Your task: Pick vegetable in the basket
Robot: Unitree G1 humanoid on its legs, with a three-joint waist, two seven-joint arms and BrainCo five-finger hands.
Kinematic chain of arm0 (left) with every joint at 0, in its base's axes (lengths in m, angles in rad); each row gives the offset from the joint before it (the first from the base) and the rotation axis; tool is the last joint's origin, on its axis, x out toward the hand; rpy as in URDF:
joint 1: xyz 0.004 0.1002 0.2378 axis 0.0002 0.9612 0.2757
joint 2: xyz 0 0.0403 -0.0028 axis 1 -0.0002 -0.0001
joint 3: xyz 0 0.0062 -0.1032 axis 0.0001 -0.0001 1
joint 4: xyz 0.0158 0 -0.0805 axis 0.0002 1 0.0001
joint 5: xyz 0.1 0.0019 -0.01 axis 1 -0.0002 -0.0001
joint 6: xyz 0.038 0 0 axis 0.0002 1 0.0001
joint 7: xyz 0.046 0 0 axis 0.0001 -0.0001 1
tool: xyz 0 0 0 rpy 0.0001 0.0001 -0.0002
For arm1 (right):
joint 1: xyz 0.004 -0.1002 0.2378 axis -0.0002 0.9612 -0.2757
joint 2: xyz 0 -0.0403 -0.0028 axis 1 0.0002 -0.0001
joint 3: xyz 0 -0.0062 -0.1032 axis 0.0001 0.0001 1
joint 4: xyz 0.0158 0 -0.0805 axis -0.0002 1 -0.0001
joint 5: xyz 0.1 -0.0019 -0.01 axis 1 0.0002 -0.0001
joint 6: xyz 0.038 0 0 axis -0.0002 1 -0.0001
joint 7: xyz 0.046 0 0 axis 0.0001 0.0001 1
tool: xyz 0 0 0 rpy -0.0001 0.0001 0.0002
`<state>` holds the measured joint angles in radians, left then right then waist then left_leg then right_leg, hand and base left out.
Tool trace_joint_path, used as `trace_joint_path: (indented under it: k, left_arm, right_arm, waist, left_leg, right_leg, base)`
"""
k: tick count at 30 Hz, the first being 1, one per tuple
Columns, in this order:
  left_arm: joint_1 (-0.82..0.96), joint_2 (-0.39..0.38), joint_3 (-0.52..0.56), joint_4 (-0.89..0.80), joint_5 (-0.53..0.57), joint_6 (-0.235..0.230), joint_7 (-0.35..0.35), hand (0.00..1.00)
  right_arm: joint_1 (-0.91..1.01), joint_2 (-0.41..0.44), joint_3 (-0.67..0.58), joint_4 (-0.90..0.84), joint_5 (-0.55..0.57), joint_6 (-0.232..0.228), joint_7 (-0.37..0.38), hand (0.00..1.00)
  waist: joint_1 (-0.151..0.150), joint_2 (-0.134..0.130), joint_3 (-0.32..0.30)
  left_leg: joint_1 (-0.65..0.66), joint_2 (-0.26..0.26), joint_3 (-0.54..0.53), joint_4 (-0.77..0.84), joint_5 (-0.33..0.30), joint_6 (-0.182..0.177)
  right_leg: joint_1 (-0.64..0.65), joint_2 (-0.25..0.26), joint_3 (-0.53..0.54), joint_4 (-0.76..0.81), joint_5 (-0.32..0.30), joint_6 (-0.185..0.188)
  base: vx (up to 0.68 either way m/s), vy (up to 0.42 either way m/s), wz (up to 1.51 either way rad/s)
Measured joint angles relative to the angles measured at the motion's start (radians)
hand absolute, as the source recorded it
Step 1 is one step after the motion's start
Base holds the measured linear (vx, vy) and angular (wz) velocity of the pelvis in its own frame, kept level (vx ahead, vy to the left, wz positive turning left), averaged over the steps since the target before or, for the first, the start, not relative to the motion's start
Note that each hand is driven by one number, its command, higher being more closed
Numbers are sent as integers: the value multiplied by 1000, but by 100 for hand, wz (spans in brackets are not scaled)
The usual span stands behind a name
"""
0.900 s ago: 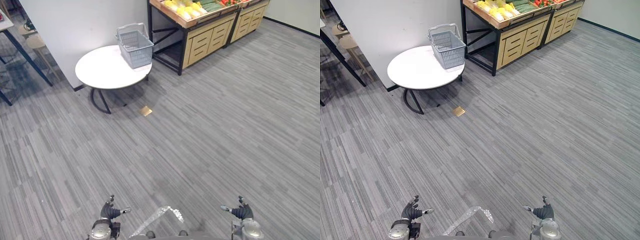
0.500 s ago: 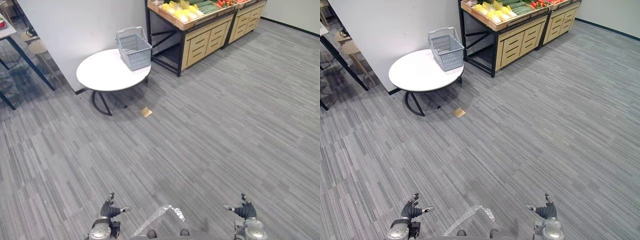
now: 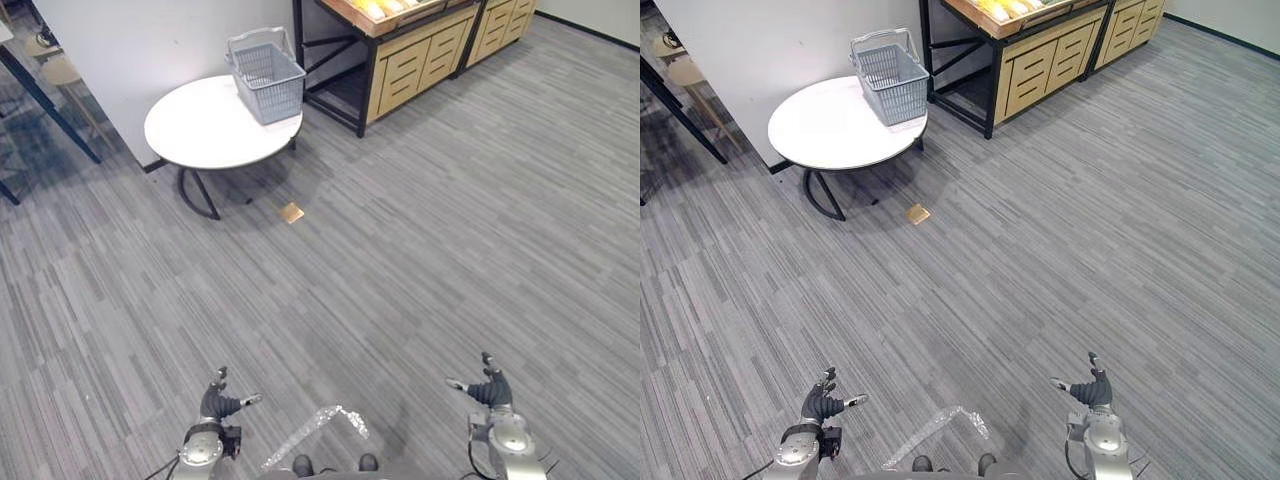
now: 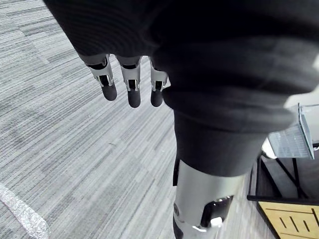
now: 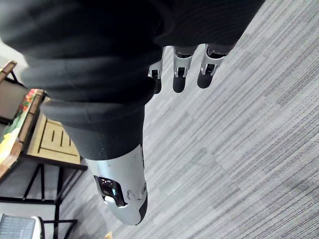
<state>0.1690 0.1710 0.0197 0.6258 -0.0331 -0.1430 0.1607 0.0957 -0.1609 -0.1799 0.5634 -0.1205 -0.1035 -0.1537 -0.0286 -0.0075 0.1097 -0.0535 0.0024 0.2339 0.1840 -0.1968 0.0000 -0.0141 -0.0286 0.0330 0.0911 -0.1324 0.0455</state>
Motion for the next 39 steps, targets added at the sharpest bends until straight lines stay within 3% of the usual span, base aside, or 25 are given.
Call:
trace_joint_path:
  k: [2,4,8,12,13,15,16,17,18,19,20,21,22,23,24,26,28,30,32,34,35,36,37,38,39]
  left_arm:
    - [11,-17,4,-41,-6,-1,3,0]
    - [15,-15,5,-59,-17,-1,16,0]
    - [7,21,5,-57,-35,1,23,0]
    - [-28,26,5,-45,-37,1,38,0]
    - [-42,26,4,-37,-38,1,38,0]
    - [-92,28,5,-9,-40,0,40,0]
    - [-98,30,5,-4,-40,0,41,0]
    - [-97,27,4,21,-40,-1,40,0]
    - [-110,18,1,38,-38,0,36,0]
    - [-121,9,-2,45,-38,1,34,0]
    - [-134,9,-6,48,-36,0,32,0]
    - [-131,5,-5,49,-36,-1,34,0]
    - [-118,-4,2,51,-36,-1,32,0]
    - [-96,-19,13,50,-36,-5,25,0]
    - [-78,-27,14,48,-36,-14,13,0]
    - [-55,-46,14,36,-35,-17,13,0]
    - [-41,-76,13,20,-35,-17,12,0]
    - [-19,-80,1,7,-34,-17,12,0]
    - [13,-76,-10,3,-33,-17,13,0]
    - [26,-76,-14,2,-32,-17,14,0]
    - [25,-74,-13,2,-32,-17,14,0]
    - [28,-65,-14,4,-31,-16,15,0]
    - [29,-66,-14,4,-29,-17,15,0]
    - [23,-67,-15,5,-16,-18,14,0]
    - [2,-66,-16,11,-10,-18,14,0]
  right_arm:
    - [-9,-7,0,-7,0,0,-2,0]
    - [9,-7,7,-7,0,1,-11,0]
    - [40,1,56,-43,-2,5,-18,0]
    - [39,-11,58,-89,-7,3,-19,0]
    - [37,-17,58,-94,-7,3,-19,0]
    - [28,-34,59,-111,-7,0,-19,0]
    - [29,-34,59,-112,-7,0,-19,0]
    - [52,-38,57,-129,-7,0,-19,0]
    - [59,-47,54,-128,-8,1,-18,0]
    - [47,-53,50,-128,-8,3,-16,0]
    - [36,-46,52,-134,-8,4,-14,0]
    - [36,-42,55,-144,-8,5,-13,0]
    - [37,-39,65,-159,-8,4,-6,0]
    - [38,-36,81,-172,-8,4,3,0]
    - [44,-22,84,-202,-8,-2,3,0]
    - [49,-13,95,-261,-8,-6,1,0]
    - [56,-19,99,-316,-7,-8,1,0]
    - [41,-22,101,-312,-7,-7,0,0]
    - [43,-26,102,-312,-7,-5,-2,0]
    - [41,-43,102,-311,-8,-5,-11,0]
    - [38,-48,102,-307,-8,-5,-15,0]
    - [43,-45,101,-302,-9,-2,-20,0]
    - [46,-46,101,-305,-9,-2,-20,0]
    - [43,-41,96,-310,-19,-4,-20,0]
    - [41,-34,94,-311,-32,-3,-20,0]
  waist:
    - [1,15,5]
    - [1,0,14]
    - [-14,-20,44]
    - [-22,-2,73]
    - [-27,7,78]
    - [-60,14,100]
    - [-63,9,103]
    - [-75,-10,91]
    - [-77,5,96]
    - [-71,36,104]
    - [-73,48,106]
    - [-72,51,107]
    - [-71,53,109]
    - [-67,55,111]
    - [-62,53,113]
    - [-35,40,120]
    - [-8,31,123]
    - [5,20,131]
    - [21,22,131]
    - [23,54,118]
    - [23,54,118]
    - [31,23,95]
    - [38,12,76]
    - [38,-14,68]
    - [32,-42,68]
  left_leg:
    - [-41,-2,7,63,-53,12]
    - [-41,-35,0,93,-104,36]
    - [32,-55,-53,114,-153,79]
    - [150,-24,-117,68,-186,67]
    - [171,-16,-136,51,-186,67]
    - [262,6,-208,-20,-168,22]
    - [283,8,-217,-23,-172,-4]
    - [346,8,-264,-6,-201,-54]
    - [359,22,-270,9,-197,-61]
    - [355,41,-269,32,-183,-85]
    - [302,51,-269,156,-75,-174]
    - [276,52,-264,241,-13,-176]
    - [228,58,-260,390,128,-188]
    - [144,93,-255,637,149,-196]
    - [56,136,-226,852,132,-170]
    - [-72,194,-155,1004,88,-101]
    - [-207,221,-74,940,32,-58]
    - [-285,198,-35,718,19,-52]
    - [-317,139,-43,363,38,-74]
    - [-323,108,-71,-3,105,-145]
    - [-334,101,-72,-6,142,-123]
    - [-330,67,-56,34,225,-63]
    - [-330,49,-44,44,250,-29]
    - [-333,21,-34,107,268,34]
    - [-319,-11,-23,167,200,63]
  right_leg:
    - [-58,-10,3,95,-53,18]
    - [-127,-46,-3,297,-142,50]
    - [-334,-49,-9,764,-162,36]
    - [-470,-1,-72,636,-180,23]
    - [-493,10,-88,585,-157,20]
    - [-535,33,-139,253,39,-15]
    - [-539,40,-140,194,90,-28]
    - [-547,48,-121,154,290,-96]
    - [-559,47,-137,217,321,-130]
    - [-576,59,-157,281,268,-136]
    - [-578,45,-176,381,165,-158]
    - [-553,44,-177,394,131,-163]
    - [-491,49,-178,388,87,-166]
    - [-379,68,-180,345,50,-169]
    - [-263,93,-176,287,33,-172]
    - [-115,114,-161,203,16,-178]
    - [-5,116,-128,121,-7,-166]
    - [58,108,-102,97,-44,-173]
    - [123,94,-51,96,-108,-161]
    - [180,101,-2,95,-183,-126]
    - [198,96,9,97,-204,-118]
    - [223,45,37,101,-236,-83]
    - [224,21,54,122,-246,-65]
    - [191,-21,70,233,-266,-27]
    - [133,-51,77,424,-247,9]
  base:
    - [-34,86,-10]
    - [11,121,13]
    - [226,118,32]
    - [370,19,43]
    - [653,-42,79]
    - [746,-68,92]
    - [885,-155,103]
    - [781,-175,81]
    - [771,-181,64]
    - [717,-196,37]
    - [710,-204,28]
    - [718,-220,37]
    - [613,-204,20]
    - [708,-238,16]
    - [801,-265,8]
    - [584,-179,-13]
    - [543,-112,-30]
    - [458,-19,-42]
    - [458,56,-58]
    - [734,185,-58]
    - [824,261,-61]
    - [603,201,-53]
    - [812,263,-61]
    - [821,248,-34]
    - [820,243,-20]
